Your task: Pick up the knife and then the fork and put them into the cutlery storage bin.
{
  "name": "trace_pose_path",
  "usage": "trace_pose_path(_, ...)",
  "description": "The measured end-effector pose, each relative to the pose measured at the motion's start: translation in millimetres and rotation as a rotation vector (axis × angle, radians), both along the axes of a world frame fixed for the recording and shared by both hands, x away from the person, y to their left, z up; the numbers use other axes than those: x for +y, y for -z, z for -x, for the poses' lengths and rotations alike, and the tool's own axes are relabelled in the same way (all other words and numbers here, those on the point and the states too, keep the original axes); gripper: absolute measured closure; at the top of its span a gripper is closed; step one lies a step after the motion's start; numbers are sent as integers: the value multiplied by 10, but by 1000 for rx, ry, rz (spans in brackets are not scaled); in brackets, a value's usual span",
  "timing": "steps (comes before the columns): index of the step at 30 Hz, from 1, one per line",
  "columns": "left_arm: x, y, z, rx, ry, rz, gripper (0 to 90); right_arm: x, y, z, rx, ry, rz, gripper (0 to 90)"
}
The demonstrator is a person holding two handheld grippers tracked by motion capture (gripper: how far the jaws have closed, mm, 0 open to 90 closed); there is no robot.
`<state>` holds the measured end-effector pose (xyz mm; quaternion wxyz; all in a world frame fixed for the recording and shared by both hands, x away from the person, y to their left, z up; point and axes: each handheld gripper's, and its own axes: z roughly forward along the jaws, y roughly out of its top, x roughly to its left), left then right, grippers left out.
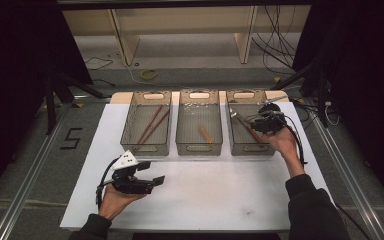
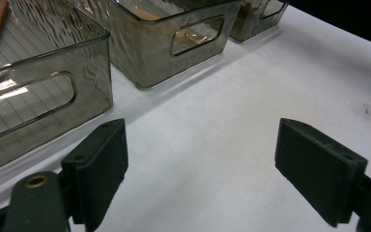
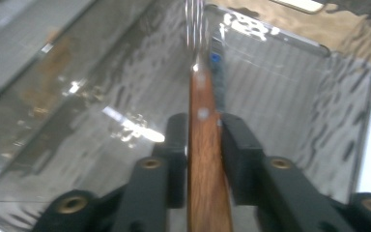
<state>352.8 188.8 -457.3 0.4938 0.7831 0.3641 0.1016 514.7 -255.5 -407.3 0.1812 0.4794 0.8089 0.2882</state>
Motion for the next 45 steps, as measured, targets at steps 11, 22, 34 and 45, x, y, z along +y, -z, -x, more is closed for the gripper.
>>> trace_pose_path(11,-2,2,-2,2,0,4,184,-91,-111,142,-45,-23,-97,491)
trace_pose_path(22,-4,4,-3,6,4,12,183,-62,-179,391,-49,-66,-217,345)
trace_pose_path(34,-9,1,5,7,23,23,183,120,-217,786,-91,-146,-289,287)
trace_pose_path(45,-17,-3,12,2,35,32,183,252,-150,1073,-114,-194,-323,261)
